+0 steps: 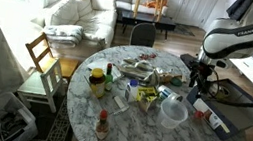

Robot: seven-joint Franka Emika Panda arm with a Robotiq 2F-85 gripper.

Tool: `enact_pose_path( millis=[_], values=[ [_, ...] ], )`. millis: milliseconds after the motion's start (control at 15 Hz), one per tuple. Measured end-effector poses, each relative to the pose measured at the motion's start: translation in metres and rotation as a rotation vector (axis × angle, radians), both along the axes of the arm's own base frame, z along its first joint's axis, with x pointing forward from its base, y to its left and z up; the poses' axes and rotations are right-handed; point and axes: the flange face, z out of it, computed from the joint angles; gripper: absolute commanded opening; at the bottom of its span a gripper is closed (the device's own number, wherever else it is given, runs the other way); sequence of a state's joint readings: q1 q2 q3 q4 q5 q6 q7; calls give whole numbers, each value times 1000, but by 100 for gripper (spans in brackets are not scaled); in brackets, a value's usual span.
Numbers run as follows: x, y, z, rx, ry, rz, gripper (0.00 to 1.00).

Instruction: Remote the plastic cup and silver cup from the clear case and put them in an upright position

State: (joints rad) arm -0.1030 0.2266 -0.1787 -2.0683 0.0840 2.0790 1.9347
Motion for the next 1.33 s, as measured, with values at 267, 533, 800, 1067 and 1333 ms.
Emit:
enact_pose_path(
  millis=[267,533,800,1067,1333],
  values=[
    [1,2,-4,51,-15,61,100],
    [4,3,-21,134,-60,263,100],
    [8,-2,-37,148,-102,436,100],
    [19,-2,-50,158,-208,509,100],
    [26,-3,-61,186,-310,498,91]
  ],
)
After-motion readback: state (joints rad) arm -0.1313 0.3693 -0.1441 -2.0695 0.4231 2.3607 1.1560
